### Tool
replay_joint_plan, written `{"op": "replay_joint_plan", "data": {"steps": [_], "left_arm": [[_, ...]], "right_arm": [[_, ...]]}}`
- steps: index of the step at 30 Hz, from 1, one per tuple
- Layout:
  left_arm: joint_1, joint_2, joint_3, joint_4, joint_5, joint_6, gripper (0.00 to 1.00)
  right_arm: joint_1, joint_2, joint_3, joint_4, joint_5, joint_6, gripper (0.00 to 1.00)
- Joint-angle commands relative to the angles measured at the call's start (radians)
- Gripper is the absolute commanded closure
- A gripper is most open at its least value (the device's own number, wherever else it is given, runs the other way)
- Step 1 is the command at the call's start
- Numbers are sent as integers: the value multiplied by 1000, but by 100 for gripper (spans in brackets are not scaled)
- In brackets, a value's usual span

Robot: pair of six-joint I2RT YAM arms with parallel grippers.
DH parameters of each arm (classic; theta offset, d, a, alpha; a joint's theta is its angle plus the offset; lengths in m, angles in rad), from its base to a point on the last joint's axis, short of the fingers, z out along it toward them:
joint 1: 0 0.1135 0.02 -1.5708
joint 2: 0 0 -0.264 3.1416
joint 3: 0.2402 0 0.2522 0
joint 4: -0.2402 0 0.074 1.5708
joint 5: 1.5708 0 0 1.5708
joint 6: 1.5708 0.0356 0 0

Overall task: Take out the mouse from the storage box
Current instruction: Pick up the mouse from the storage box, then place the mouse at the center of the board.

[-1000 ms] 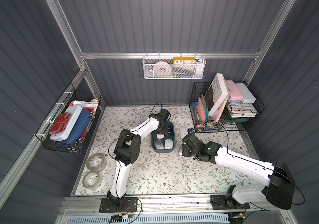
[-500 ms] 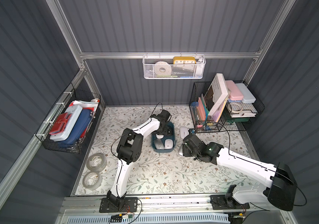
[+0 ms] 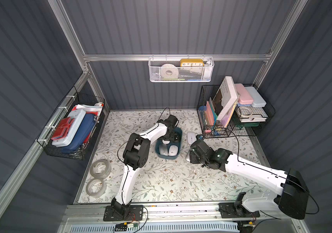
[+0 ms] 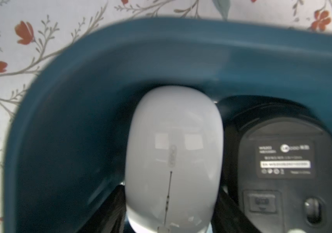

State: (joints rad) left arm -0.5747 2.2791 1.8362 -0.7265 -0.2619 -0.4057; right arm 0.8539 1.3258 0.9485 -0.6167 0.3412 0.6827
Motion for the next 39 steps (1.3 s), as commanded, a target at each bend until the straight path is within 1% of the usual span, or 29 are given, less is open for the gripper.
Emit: {"op": "replay_joint_plan", "data": {"steps": [1, 4, 9, 20, 24, 28, 33, 36, 39], "left_arm": [[1, 13, 5, 1, 1, 10, 42], [0, -26, -13, 2, -36, 8, 46], [-2, -110, -25, -5, -56, 13, 48], [-2, -310, -99, 3, -32, 17, 49], [6, -369, -130, -11, -67, 34, 48], [42, -403, -160, -31, -55, 40, 48], [147, -439, -236, -18, -4, 2, 48], [202, -432, -274, -11, 1, -22, 48], [221, -400, -288, -11, -16, -45, 48]], "right_arm": [[7, -13, -14, 16, 3, 6, 35], [8, -9, -14, 16, -1, 6, 35], [7, 0, -11, 17, -5, 9, 35], [9, 11, 6, 13, -3, 8, 35], [9, 20, 20, 12, -5, -2, 35], [10, 34, 38, 5, -2, -9, 35], [12, 45, 47, 6, -8, -8, 35], [13, 47, 50, 5, -9, -9, 35], [14, 47, 55, -1, -7, -11, 35]]}}
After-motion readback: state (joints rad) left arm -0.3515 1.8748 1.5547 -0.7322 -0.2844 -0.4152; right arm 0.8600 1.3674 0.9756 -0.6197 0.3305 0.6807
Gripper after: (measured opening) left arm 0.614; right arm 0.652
